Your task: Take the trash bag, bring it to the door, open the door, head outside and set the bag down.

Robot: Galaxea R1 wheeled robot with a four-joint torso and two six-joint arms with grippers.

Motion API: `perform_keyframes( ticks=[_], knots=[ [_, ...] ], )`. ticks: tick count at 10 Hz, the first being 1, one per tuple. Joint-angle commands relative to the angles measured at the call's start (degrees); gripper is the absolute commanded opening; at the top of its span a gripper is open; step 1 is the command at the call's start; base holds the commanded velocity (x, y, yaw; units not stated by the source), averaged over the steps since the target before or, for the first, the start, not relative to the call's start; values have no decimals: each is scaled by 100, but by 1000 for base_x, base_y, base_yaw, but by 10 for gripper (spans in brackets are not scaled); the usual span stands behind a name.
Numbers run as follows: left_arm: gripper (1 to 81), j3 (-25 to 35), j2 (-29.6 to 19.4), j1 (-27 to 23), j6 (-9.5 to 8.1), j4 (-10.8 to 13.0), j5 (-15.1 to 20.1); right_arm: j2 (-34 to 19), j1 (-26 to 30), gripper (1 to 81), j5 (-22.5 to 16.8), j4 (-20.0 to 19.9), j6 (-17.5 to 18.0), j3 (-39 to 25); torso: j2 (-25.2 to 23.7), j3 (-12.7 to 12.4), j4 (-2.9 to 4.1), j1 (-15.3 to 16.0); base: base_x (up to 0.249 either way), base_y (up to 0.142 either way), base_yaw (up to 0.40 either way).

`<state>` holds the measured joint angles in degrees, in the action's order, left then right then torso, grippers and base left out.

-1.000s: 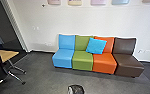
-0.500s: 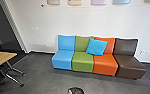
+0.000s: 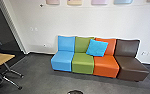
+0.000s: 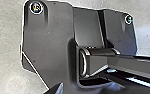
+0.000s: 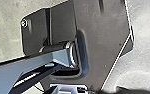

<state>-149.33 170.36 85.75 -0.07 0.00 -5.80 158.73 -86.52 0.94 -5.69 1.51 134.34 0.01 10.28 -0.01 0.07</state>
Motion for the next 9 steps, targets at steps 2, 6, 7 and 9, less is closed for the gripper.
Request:
perform_keyframes(
  ticks=[2, 6, 7, 9],
  knots=[
    [811, 18, -2, -141, -1, -26, 352, -85, 165, 811, -384, -20, 16, -41, -1, 0, 0, 0, 117, 0, 0],
    [811, 18, -11, -141, -1, -26, 352, -85, 165, 811, -384, -28, 16, -58, -1, 0, 0, 0, 117, 0, 0],
    [811, 18, -11, -141, -1, -26, 352, -85, 165, 811, -384, -20, 16, -58, -1, 0, 0, 0, 117, 0, 0],
    [811, 18, -11, -141, -1, -26, 352, -85, 165, 811, -384, -28, 16, -41, -1, 0, 0, 0, 117, 0, 0]
  ],
)
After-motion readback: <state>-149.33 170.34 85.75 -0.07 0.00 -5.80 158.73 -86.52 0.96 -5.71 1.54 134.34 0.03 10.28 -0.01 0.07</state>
